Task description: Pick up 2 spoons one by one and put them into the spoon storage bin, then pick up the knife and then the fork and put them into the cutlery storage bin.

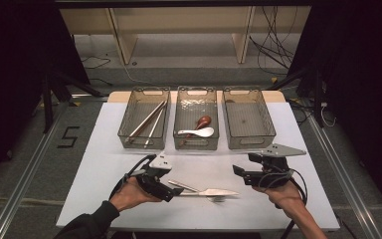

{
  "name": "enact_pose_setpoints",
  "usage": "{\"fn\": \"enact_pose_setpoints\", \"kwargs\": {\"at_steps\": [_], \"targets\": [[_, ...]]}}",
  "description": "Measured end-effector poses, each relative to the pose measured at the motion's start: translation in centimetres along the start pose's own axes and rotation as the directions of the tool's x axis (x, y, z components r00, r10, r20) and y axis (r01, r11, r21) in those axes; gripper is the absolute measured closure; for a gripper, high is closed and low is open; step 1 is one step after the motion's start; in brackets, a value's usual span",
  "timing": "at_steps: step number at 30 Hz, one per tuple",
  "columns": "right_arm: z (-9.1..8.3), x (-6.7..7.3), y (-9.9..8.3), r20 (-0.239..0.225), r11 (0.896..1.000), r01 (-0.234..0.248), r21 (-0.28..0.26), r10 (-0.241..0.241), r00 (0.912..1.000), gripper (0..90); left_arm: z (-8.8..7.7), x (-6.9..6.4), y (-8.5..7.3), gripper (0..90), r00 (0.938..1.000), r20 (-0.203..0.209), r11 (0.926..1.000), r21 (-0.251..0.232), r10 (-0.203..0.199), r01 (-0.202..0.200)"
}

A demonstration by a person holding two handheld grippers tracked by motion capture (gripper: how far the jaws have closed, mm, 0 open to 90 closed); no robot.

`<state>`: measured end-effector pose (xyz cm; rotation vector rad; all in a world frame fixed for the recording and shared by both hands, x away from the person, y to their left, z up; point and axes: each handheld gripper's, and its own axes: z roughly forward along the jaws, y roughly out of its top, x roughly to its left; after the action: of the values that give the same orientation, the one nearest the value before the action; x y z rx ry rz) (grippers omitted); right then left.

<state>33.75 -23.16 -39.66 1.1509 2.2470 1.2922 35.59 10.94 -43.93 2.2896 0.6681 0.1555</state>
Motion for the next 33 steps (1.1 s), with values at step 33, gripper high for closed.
{"fn": "enact_pose_setpoints", "kwargs": {"at_steps": [33], "targets": [[-0.2,0.2,-1.1,-0.027,1.000,-0.025,-0.005,0.025,0.9993,25.1,3.4,-0.5,0.9,22.0,0.9932,0.036,0.9751,0.189,0.111,-0.116]]}}
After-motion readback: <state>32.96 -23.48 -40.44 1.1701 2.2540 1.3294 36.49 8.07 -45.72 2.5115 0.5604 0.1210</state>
